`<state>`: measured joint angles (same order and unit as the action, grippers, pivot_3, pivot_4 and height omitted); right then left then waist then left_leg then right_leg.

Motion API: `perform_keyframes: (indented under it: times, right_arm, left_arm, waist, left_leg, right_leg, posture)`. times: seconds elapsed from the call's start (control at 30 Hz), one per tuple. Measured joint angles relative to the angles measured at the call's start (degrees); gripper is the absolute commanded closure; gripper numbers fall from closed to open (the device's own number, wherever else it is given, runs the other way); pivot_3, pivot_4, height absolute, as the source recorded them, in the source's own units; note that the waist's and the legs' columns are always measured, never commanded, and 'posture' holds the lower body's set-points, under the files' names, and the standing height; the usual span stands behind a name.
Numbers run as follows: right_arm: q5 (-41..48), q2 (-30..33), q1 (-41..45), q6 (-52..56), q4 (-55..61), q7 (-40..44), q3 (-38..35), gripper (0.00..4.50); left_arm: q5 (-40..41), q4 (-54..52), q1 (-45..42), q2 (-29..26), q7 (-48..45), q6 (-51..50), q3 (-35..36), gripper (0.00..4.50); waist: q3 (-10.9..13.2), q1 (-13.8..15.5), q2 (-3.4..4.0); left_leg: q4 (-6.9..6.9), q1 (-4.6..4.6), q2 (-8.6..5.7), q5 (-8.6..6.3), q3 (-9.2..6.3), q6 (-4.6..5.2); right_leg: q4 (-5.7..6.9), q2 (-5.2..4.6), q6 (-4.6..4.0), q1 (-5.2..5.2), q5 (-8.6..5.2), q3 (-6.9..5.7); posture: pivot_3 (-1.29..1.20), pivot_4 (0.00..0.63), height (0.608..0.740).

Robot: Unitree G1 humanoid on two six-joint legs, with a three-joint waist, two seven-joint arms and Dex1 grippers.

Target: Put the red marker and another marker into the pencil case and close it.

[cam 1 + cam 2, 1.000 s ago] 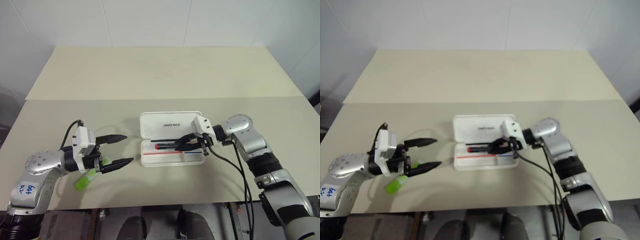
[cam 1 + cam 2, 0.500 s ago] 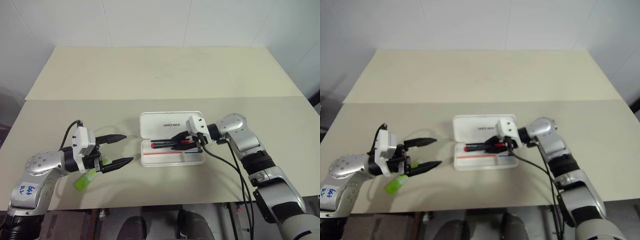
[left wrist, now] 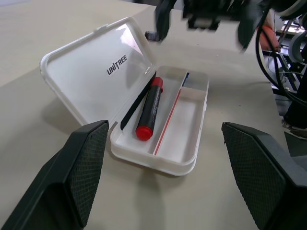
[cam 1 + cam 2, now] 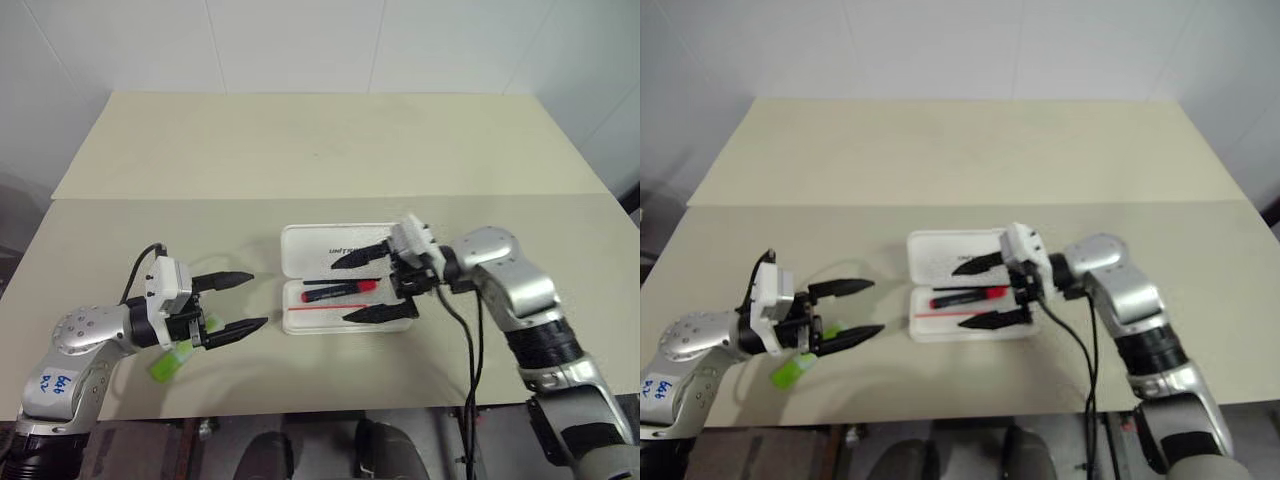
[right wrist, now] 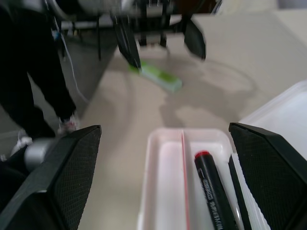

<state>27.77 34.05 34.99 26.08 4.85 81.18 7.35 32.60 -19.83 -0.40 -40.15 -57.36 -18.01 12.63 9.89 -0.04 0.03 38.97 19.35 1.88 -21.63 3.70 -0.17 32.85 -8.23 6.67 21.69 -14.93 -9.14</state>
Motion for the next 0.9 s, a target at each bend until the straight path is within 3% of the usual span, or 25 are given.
perform_keyframes:
  times: [0.23, 0.37, 0.63, 0.9]
  right_arm:
    - [4.39, 7.24, -1.58, 2.27, -3.34, -3.69, -12.73, 0.02]
    - [3.06, 8.45, -0.77, -3.64, -12.33, -2.46, -14.51, 0.02]
    - [-0.75, 8.71, 2.93, -16.12, -24.83, 5.92, -11.91, 0.02]
    - [1.99, 8.5, 4.61, -21.17, -25.93, 6.79, -5.34, 0.02]
  left_arm:
    - [-0.94, -5.14, 13.57, 2.95, 6.56, 1.76, 8.07, 0.45]
    - [-1.71, -8.07, 21.18, 7.19, 10.58, 4.4, 13.56, 0.45]
    - [-4.52, -8.97, 33.43, 14.71, 14.23, 10.1, 17.68, 0.45]
    - [-7.03, -6.35, 35.08, 16.06, 14.76, 13.8, 17.54, 0.45]
  waist:
    - [0.01, -0.1, 0.0]
    - [0.0, -0.13, -0.02]
    - [-0.01, -0.18, -0.02]
    - [0.0, -0.12, 0.01]
  left_leg:
    - [0.0, -0.06, 0.02, -0.16, 0.07, 0.09]
    - [0.01, -0.06, 0.02, -0.17, 0.13, 0.11]
    - [0.06, -0.12, 0.13, -0.19, 0.21, 0.17]
    - [0.06, -0.12, 0.17, -0.29, 0.12, 0.24]
  right_leg:
    - [-0.14, -0.02, 0.0, 0.02, 0.0, 0.02]
    - [-0.3, -0.02, 0.0, 0.0, 0.0, 0.02]
    - [-0.4, -0.03, -0.01, -0.01, -0.01, -0.01]
    - [-0.39, -0.06, -0.03, 0.01, -0.02, -0.05]
  posture:
    - [0.0, 0.15, 0.74]
    - [0.0, 0.15, 0.74]
    - [0.0, 0.15, 0.74]
    - [0.0, 0.15, 0.74]
